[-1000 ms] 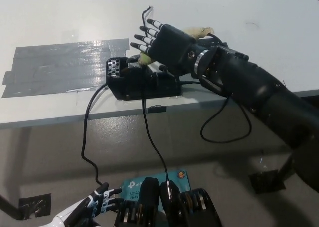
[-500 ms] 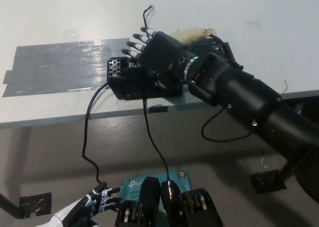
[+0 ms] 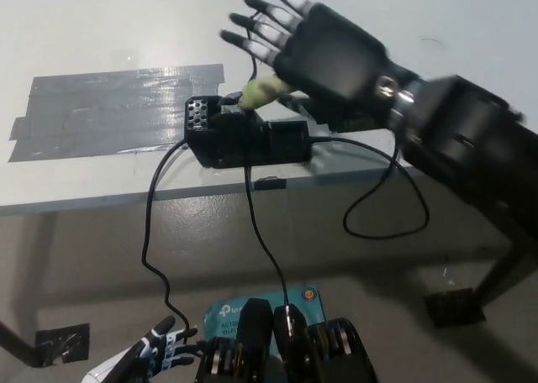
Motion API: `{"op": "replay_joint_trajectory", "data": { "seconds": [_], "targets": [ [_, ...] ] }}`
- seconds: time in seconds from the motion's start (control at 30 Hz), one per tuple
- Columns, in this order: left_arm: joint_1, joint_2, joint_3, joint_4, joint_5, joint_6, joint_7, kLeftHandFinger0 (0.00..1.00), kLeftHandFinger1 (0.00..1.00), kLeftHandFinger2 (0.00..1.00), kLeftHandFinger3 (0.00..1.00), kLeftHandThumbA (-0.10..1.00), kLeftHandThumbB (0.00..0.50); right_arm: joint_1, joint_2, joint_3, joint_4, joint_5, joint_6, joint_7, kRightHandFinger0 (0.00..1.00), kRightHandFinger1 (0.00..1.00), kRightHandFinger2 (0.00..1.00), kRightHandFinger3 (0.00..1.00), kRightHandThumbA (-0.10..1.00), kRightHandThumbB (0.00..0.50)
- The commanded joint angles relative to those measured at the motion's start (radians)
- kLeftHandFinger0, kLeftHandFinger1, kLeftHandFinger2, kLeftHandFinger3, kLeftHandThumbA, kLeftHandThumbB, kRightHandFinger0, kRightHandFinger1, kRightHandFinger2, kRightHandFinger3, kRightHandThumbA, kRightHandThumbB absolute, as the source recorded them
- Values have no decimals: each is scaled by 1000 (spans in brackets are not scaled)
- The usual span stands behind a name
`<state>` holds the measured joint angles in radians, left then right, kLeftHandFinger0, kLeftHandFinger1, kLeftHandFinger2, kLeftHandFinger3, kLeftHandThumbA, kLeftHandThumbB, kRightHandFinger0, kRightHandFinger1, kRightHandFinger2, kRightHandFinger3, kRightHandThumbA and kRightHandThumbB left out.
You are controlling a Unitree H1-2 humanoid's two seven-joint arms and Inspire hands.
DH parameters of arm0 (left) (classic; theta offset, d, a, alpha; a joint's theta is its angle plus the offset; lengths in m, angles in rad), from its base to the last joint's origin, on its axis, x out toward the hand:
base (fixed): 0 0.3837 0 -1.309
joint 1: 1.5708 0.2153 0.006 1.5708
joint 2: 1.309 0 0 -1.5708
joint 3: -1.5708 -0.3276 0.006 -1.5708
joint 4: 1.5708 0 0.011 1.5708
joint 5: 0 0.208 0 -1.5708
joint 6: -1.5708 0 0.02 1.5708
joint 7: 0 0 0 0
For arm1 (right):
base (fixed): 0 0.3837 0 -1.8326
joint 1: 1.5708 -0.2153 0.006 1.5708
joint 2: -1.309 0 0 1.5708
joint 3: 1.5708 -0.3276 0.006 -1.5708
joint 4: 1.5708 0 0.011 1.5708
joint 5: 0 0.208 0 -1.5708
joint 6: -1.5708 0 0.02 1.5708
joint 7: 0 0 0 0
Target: The robot uses its right hand to grab and lift the soldering gun kept on the middle of the table and puts it in its base
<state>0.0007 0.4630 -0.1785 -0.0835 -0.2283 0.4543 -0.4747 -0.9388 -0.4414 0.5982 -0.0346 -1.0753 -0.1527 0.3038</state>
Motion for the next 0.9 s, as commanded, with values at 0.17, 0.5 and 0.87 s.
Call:
{"op": "replay_joint_trajectory", "data": {
  "seconds": [0.17, 0.5, 0.87],
  "targets": [
    [25, 18, 28, -28, -15, 1, -13, 1000, 1000, 1000, 1000, 1000, 139, 599, -196, -401, -523, 385, 180, 63, 1000, 1000, 1000, 1000, 516, 447],
    [37, 10, 50, -34, -19, 8, -4, 1000, 1000, 1000, 1000, 1000, 214, 970, -50, -649, -317, 556, 99, -67, 1000, 1000, 1000, 1000, 532, 327],
    [35, 10, 80, -24, -9, 8, 25, 1000, 1000, 1000, 1000, 1000, 166, 1040, 41, -746, -72, 827, 84, 19, 1000, 1000, 1000, 1000, 464, 359]
  ]
}}
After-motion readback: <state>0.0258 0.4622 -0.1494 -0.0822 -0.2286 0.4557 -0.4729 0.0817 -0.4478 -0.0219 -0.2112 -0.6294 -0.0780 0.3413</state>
